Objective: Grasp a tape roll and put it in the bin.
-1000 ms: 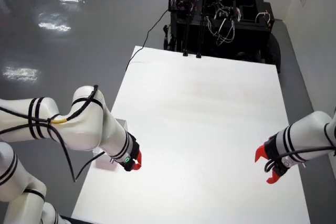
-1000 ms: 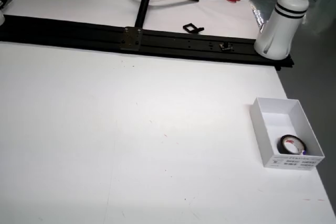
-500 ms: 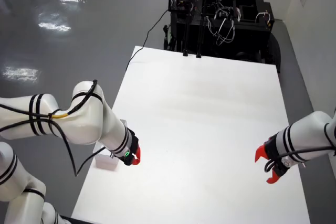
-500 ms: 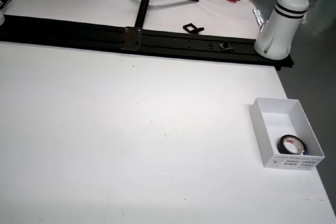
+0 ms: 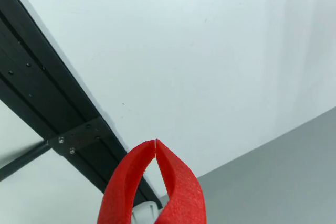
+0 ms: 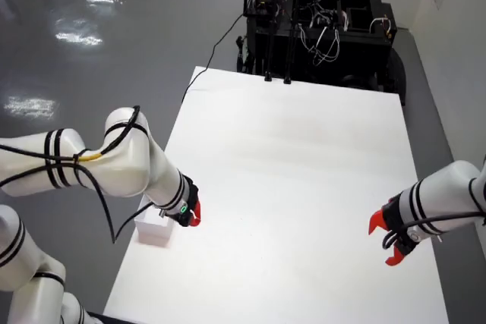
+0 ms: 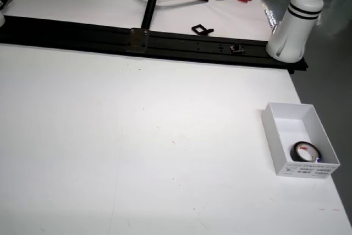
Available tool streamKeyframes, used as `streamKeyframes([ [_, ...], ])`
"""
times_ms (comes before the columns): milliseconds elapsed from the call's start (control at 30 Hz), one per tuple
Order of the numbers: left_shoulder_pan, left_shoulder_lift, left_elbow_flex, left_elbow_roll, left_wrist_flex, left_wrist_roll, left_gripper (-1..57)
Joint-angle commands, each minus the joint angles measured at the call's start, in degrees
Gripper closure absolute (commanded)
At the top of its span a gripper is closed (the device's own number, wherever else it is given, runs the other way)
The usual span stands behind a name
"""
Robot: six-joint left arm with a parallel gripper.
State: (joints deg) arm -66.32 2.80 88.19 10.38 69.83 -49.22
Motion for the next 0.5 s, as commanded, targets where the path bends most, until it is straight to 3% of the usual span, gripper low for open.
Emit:
streamKeyframes([
  [33,3.48,0.01,-0.04,0.26,-0.05,0.01,56.8],
  [500,0.76,0.01,-0.04,0.17,-0.05,0.01,56.8],
])
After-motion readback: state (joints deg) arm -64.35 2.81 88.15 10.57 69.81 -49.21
